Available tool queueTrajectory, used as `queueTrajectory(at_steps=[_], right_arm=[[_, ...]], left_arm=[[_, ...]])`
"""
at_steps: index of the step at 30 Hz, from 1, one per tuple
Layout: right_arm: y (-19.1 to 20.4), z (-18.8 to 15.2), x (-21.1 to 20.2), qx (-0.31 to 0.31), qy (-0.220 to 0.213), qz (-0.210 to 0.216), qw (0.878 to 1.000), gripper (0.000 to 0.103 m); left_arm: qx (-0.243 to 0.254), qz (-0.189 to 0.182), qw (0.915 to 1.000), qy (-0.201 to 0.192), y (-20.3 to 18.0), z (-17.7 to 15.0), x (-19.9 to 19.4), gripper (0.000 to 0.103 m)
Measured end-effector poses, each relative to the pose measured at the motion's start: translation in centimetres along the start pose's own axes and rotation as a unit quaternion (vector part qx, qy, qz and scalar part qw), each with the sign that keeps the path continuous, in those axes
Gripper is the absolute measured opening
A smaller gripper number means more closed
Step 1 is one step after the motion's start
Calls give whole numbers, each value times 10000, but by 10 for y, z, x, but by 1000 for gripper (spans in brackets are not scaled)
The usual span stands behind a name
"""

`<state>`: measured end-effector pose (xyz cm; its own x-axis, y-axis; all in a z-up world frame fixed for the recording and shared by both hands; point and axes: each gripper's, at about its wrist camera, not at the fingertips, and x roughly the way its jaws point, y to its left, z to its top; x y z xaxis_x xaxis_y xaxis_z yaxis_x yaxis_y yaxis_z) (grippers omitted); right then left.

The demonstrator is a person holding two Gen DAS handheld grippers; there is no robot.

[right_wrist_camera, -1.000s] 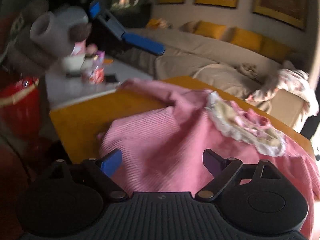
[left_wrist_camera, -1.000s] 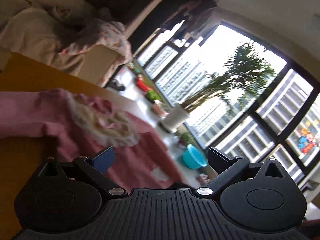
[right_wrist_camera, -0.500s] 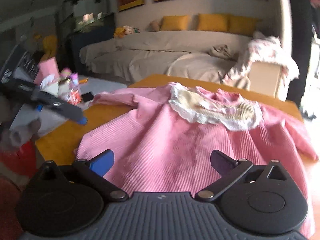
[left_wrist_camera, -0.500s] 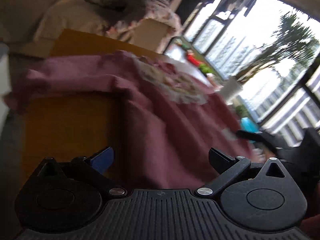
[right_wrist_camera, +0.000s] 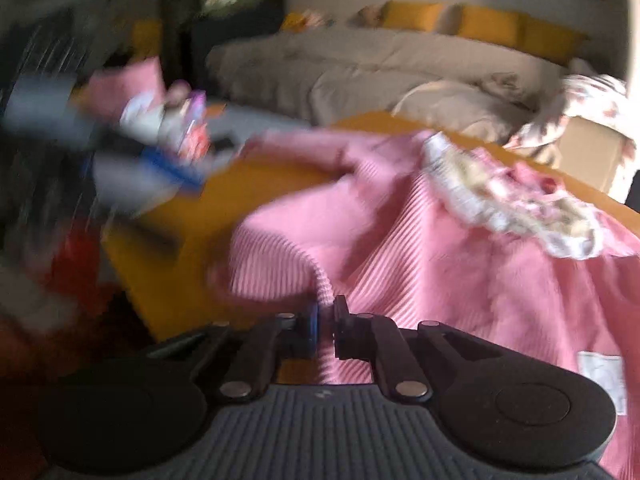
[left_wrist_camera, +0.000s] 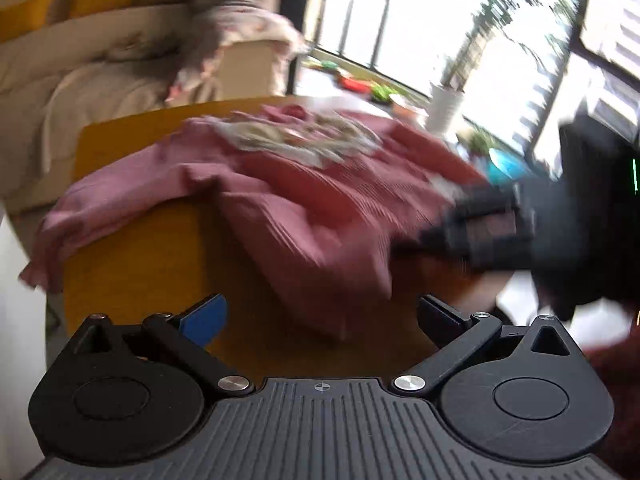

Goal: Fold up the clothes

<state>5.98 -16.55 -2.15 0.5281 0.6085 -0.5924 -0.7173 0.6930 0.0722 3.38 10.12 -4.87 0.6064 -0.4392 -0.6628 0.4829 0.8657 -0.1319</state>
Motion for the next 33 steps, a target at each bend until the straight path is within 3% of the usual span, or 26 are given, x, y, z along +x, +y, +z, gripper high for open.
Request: queueTrajectory(at_steps=[4,9,12,15,18,19,21,23,24,26,29,30,31,33], right_arm=[[-7,15,-21,227,-398,-2,9990,7],[-10,32,-30,339,-669,87,9971,7],[-7,36,-33,249,-699,170,9971,7],[-6,31,-39,152,-636,162,9977,7],[-8,23,-43,171,-584,109,9981,8],[-12,20,-44,224,-573,76,9981,12],[-18,15,-45,334,-547,-10,9979,28],[-25,10,-45,438,-524,-108,9976,53],[-27,8,-43,484,-504,-120,9975,55],[-29,4,-35,581,-442,-83,9973,55],[-29,-3,-17,771,-300,-24,9966,55],[-28,-4,-12,784,-256,2,9966,55],[-24,-5,-9,723,-225,48,9971,55],[-6,-2,-6,198,-159,126,9996,56]], left_arm=[[386,170,9990,122,-17,1,19,103],[286,0,9995,-105,-26,8,30,103],[294,137,9991,-270,-32,13,29,103],[467,778,9957,-176,-24,10,29,103],[565,1544,9864,-61,-7,2,22,103],[502,1776,9828,-34,2,-1,16,103],[232,2065,9782,-30,21,-6,0,103],[-112,2287,9734,-90,40,-10,-16,103],[-298,2333,9718,-146,48,-11,-23,103],[-772,1989,9763,-358,58,-11,-38,103],[-1292,615,9869,-745,55,-6,-45,103],[-1219,289,9892,-767,49,-4,-42,103],[-1021,164,9919,-736,40,-1,-38,103],[-564,385,9961,-565,24,3,-29,103]])
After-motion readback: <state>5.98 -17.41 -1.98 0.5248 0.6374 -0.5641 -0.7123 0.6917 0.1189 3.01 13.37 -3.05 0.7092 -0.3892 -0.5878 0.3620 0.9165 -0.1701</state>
